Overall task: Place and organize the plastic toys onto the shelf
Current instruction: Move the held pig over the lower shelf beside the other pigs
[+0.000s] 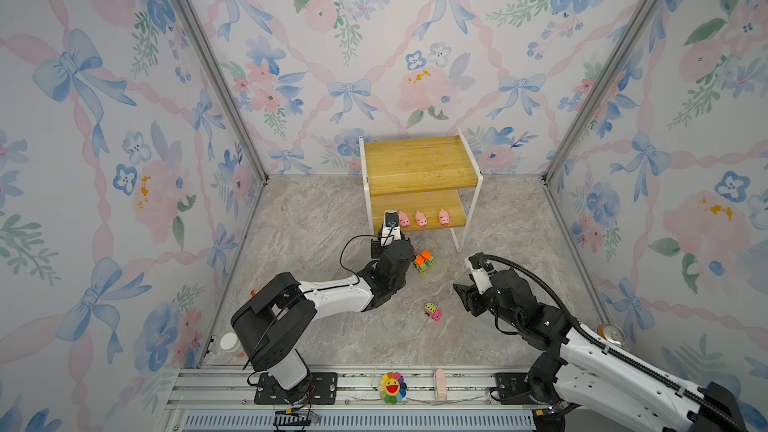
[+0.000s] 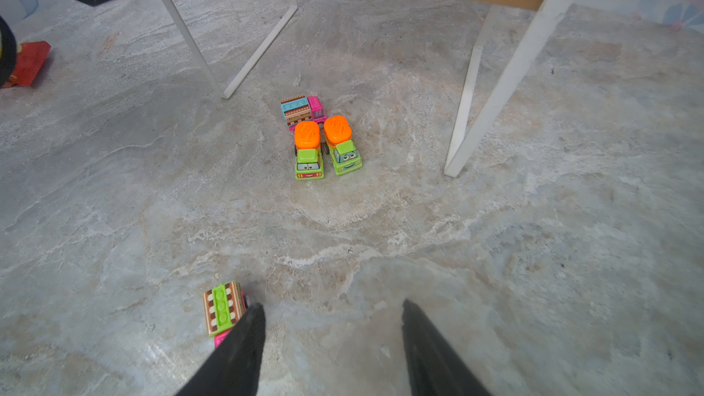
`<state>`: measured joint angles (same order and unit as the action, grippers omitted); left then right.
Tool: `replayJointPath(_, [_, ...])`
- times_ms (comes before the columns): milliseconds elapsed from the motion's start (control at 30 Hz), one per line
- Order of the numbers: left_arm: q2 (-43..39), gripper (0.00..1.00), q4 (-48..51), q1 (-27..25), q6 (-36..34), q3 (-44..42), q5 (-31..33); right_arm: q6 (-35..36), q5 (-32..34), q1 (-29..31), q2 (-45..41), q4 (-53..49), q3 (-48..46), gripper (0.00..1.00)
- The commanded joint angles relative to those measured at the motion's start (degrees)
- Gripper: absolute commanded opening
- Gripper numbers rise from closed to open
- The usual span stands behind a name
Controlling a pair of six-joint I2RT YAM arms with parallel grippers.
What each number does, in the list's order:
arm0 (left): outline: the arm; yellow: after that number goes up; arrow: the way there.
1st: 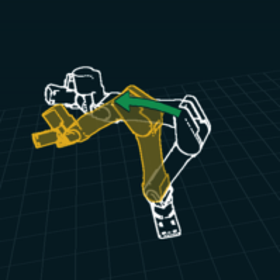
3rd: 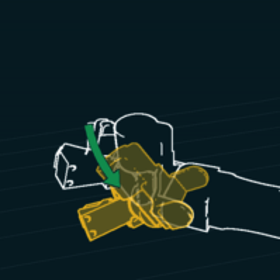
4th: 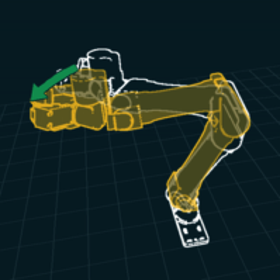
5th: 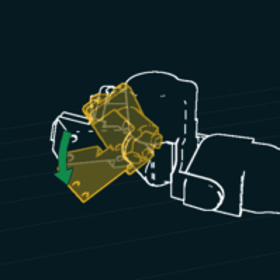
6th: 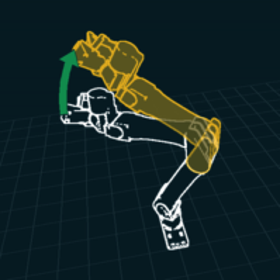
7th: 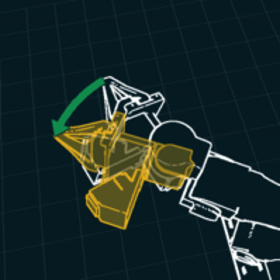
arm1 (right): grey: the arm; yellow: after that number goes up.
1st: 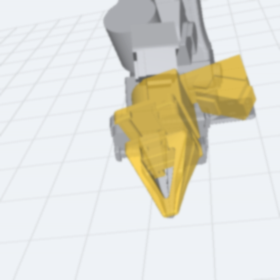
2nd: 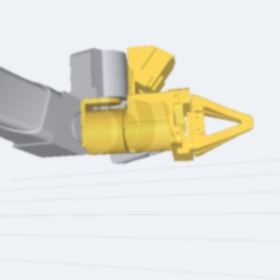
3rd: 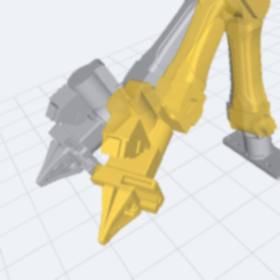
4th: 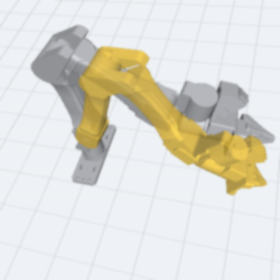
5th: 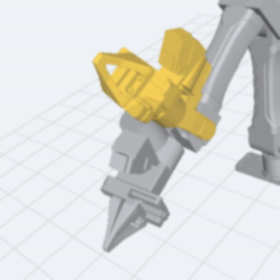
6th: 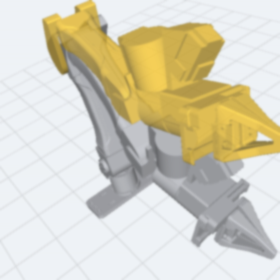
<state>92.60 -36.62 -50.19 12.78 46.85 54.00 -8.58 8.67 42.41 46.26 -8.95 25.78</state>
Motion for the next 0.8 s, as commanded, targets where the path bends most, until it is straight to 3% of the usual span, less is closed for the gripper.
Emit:
replayJointPath(0, [1.27,0.25,-0.22,0.6,1.12,1.71,-0.58,-0.34,0.91,-0.49,0.32,-0.39,-0.47,0.6])
replayJointPath(767, [3.15,0.24,-0.31,2.82,1.73,2.36,-2.19,-0.51,0.59,-1.28,0.58,0.04,-0.72,0.6])
